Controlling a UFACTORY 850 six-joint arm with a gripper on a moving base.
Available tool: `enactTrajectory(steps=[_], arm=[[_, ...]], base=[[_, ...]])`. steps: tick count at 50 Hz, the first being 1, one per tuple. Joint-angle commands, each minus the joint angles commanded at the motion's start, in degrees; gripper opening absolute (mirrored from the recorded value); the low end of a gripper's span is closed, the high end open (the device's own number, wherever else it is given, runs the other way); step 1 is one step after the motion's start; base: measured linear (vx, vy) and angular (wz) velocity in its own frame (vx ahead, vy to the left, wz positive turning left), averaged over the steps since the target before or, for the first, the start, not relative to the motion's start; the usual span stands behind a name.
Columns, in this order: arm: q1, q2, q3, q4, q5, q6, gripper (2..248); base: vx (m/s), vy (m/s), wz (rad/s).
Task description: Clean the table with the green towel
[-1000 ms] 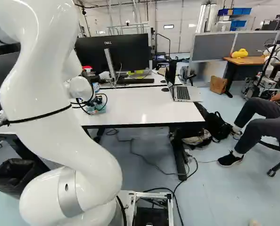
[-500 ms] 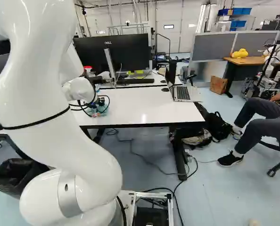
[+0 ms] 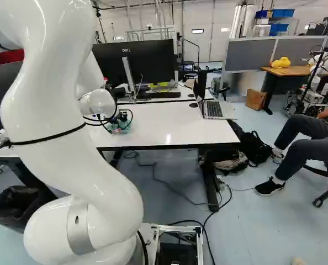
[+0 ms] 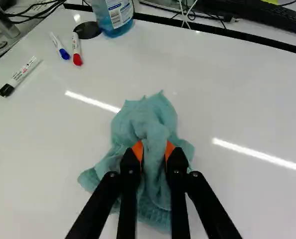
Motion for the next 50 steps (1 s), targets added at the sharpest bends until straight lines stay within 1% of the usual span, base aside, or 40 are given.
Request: enactTrajectory(steps=[8, 26, 37, 50], arm=[[0.0, 0.52, 0.13, 0.0, 0.0, 0.0, 65], [-0.17, 3.42, 0.86, 0.0, -0.35, 0.0, 65], [-1.46, 5.8, 1.87, 0.0, -1.71, 0.0, 65], [-3.71, 8.68, 3.06, 0.0, -3.63, 0.0, 65]], base=[[0.0, 0.0, 0.0], [0.0, 0.0, 0.0], [0.0, 0.0, 0.0], [0.0, 0.0, 0.0]])
